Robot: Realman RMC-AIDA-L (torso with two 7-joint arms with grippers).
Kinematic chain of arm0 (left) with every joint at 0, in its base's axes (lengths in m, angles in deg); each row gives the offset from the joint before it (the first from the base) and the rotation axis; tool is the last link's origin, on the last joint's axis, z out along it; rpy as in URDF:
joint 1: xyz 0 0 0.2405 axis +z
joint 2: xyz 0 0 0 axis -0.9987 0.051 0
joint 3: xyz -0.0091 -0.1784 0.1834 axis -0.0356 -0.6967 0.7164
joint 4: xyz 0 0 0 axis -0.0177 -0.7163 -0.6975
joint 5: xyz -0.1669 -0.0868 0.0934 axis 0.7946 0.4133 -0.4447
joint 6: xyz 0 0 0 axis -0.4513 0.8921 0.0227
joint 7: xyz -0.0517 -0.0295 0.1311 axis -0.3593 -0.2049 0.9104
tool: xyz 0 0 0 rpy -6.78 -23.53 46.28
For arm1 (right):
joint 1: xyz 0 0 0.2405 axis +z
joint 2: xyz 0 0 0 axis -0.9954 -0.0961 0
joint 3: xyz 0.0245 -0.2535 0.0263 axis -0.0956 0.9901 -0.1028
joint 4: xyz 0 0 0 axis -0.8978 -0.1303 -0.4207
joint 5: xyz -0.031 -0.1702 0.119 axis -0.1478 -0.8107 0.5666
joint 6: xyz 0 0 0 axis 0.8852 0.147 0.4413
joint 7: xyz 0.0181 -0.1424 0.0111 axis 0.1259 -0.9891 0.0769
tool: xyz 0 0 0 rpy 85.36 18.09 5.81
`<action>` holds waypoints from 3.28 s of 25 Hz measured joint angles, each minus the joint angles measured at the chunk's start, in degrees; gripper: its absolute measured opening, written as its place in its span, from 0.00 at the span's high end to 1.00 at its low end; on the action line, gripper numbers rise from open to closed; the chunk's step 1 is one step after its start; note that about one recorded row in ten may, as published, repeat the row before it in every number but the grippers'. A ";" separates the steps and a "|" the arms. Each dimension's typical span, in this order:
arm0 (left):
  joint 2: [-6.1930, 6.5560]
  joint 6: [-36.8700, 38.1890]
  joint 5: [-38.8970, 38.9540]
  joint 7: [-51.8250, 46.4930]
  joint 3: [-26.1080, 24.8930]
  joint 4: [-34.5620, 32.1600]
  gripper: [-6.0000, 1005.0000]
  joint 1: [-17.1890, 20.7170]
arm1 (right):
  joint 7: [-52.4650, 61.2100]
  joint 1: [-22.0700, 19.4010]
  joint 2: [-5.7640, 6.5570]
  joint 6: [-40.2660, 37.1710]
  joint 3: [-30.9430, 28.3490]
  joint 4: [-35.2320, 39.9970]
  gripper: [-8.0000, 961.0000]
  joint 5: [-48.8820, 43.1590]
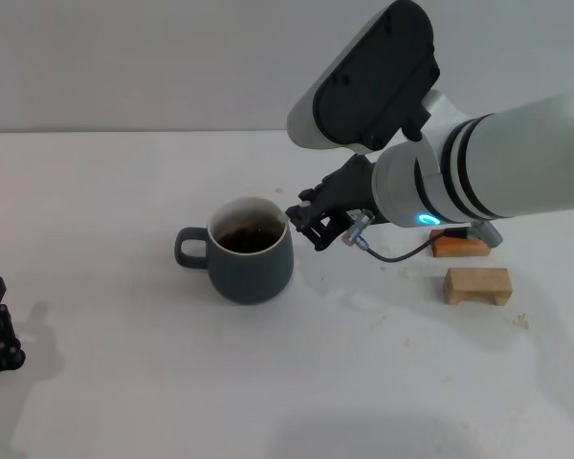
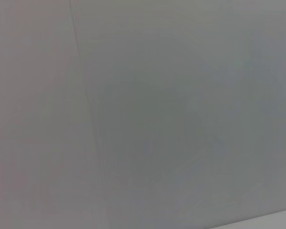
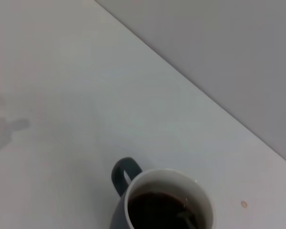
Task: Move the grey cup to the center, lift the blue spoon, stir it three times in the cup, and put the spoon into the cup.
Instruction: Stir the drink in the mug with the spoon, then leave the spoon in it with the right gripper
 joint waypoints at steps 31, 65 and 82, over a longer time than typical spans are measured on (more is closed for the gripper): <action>-0.11 0.08 -0.45 0.00 0.44 0.48 1.00 0.18 | 0.12 -0.13 -0.20 -1.92 3.65 -1.43 0.79 0.64; -0.20 0.24 -0.44 0.01 0.72 1.02 1.00 0.08 | 0.23 -1.32 -0.29 -2.79 4.71 -2.21 0.78 -1.64; -0.20 0.74 -0.44 0.00 1.06 1.01 1.00 0.70 | 0.41 -7.71 -0.05 -12.50 3.89 -3.60 0.71 -3.97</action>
